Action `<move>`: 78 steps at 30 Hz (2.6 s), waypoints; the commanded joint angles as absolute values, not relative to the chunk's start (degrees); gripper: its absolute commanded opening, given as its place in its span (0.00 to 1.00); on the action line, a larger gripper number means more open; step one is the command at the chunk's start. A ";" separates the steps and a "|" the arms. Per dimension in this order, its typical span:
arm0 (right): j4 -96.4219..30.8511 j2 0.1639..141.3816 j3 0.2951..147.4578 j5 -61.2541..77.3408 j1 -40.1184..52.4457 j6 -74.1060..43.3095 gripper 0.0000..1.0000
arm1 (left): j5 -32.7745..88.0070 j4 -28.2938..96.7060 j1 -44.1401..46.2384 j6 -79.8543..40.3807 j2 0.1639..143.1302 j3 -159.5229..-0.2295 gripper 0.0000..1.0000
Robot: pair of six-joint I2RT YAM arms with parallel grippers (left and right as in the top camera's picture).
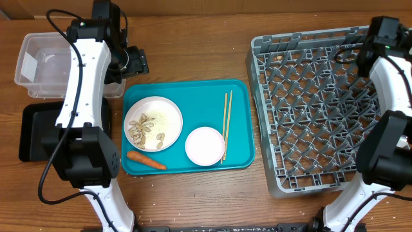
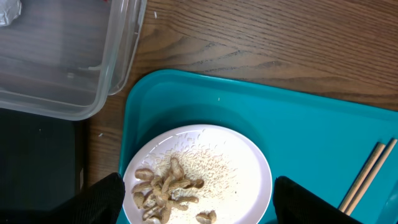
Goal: Sort waste into correct bins and load items into the dishwasher
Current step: 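Lift the bowl and carry it over the dish rack, then lower the bowl into the rack's back right and release it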
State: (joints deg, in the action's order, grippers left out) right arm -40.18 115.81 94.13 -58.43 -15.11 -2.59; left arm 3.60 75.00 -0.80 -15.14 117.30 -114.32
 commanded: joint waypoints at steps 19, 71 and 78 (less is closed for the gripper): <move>-46.19 117.10 94.08 -47.75 -6.17 -4.71 0.04 | 3.44 74.59 -1.10 -16.34 117.21 -114.91 0.78; -51.81 106.17 79.53 14.04 8.51 -0.45 0.17 | 5.98 73.49 -1.10 -16.78 117.21 -114.91 0.79; -43.86 106.98 79.13 14.04 8.51 -3.09 0.17 | 5.98 73.47 -1.08 -16.75 117.21 -114.91 0.79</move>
State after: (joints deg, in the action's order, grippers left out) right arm -46.33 106.59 79.48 13.58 8.60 -1.13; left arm 5.34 73.67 -0.80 -16.21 117.30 -114.32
